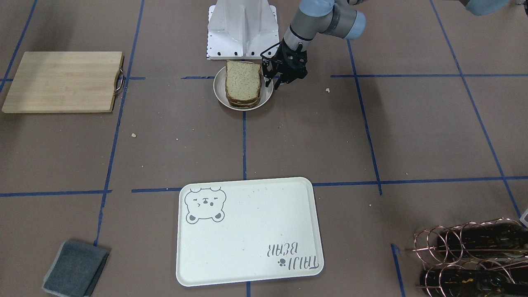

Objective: Make sandwich and place on tray
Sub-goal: 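Move the left gripper down to the rim of the sandwich plate, then close the left gripper on the plate rim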

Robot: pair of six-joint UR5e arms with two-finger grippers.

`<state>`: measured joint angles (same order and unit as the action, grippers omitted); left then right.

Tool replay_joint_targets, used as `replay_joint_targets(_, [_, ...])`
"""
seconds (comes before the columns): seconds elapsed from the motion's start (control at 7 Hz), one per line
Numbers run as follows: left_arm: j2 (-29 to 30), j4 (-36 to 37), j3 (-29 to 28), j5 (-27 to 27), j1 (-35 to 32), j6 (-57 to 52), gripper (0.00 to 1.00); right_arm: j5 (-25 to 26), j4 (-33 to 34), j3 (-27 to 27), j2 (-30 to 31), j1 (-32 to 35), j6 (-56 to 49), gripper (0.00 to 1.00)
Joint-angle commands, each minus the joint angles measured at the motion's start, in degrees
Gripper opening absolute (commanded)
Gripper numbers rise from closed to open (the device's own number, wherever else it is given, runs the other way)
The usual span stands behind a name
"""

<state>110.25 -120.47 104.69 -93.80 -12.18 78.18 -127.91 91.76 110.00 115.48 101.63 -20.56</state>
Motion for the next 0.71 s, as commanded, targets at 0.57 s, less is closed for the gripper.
replay_joint_targets(0.57, [2.15, 0.23, -0.01, -7.22, -7.55, -0.83, 0.0, 0.38, -0.44, -2.07, -0.88, 0.49, -0.09, 1.0])
